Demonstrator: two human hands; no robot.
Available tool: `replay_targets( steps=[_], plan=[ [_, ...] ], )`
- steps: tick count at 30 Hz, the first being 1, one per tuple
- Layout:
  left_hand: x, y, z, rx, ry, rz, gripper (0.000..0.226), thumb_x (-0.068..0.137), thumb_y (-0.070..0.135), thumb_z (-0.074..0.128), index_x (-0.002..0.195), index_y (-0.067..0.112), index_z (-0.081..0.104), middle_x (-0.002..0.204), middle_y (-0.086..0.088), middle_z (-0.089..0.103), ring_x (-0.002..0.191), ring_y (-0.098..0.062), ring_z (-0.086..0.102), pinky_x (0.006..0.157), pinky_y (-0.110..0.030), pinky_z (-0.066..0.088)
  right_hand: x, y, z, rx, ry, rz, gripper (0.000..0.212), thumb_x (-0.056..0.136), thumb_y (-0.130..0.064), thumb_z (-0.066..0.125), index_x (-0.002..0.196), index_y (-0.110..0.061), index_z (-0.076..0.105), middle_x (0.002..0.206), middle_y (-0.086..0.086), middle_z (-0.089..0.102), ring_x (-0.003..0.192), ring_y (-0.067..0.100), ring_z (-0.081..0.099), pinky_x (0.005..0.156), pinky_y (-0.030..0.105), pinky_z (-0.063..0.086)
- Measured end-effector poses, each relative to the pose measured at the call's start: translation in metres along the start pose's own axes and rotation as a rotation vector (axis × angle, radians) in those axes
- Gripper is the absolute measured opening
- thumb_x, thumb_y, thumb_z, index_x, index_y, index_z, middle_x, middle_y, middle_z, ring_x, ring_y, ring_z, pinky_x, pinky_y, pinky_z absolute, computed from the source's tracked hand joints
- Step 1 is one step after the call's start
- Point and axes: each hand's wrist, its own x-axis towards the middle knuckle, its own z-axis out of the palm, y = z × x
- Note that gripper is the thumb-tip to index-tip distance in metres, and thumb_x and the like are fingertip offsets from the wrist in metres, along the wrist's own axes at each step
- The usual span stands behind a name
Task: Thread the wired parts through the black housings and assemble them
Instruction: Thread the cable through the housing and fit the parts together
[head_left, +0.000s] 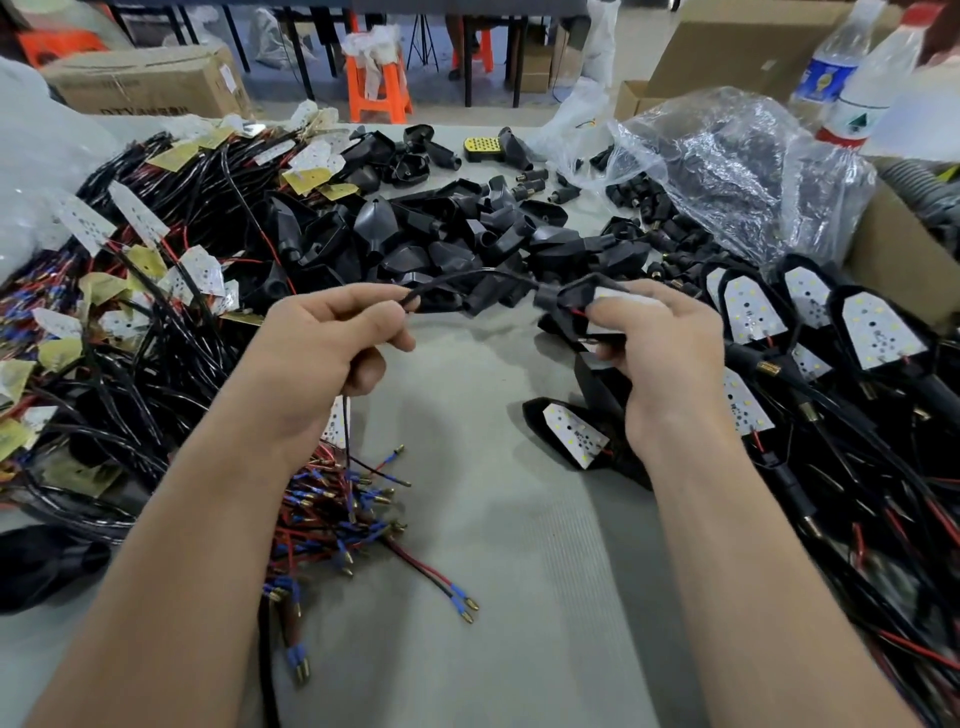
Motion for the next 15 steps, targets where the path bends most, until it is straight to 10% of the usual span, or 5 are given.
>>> replay_targets(
  steps=[7, 10, 15],
  plan=[
    [0.001, 0.001, 0.001, 0.149, 0.296, 0.272, 0.018, 0.095, 0.016, 0.069, 0.09, 0.029, 0.08, 0.065, 0.012, 0.07, 0.055, -0.001, 0.054, 0.057, -0.015, 0.045, -0.014, -0.004, -0.014, -0.446, -0.928, 0.172, 0.017, 0.097, -0.014, 0.066, 0.096, -0.001, 0.076, 0.083, 0.016, 0.076, 0.07, 0.02, 0.067, 0.062, 0.023, 0.057],
    [-0.006, -0.001, 0.005, 0.443, 0.402, 0.358, 0.006, 0.085, 0.039, 0.074, 0.083, 0.041, 0.08, 0.072, 0.019, 0.073, 0.07, -0.006, 0.069, 0.068, -0.028, 0.055, -0.025, -0.002, -0.011, -0.589, -1.112, 0.282, 0.036, 0.096, -0.029, 0.066, 0.103, 0.006, 0.071, 0.083, 0.008, 0.076, 0.073, 0.017, 0.07, 0.069, 0.026, 0.059],
    [-0.011, -0.005, 0.009, 0.638, 0.378, 0.44, 0.034, 0.071, 0.029, 0.066, 0.046, 0.015, 0.048, 0.051, 0.003, 0.045, 0.052, -0.016, 0.039, 0.055, -0.035, 0.036, -0.026, -0.007, -0.016, -0.636, -1.212, 0.284, 0.047, 0.089, -0.04, 0.064, 0.12, -0.006, 0.072, 0.112, 0.012, 0.074, 0.104, 0.019, 0.069, 0.098, 0.035, 0.057]
  ],
)
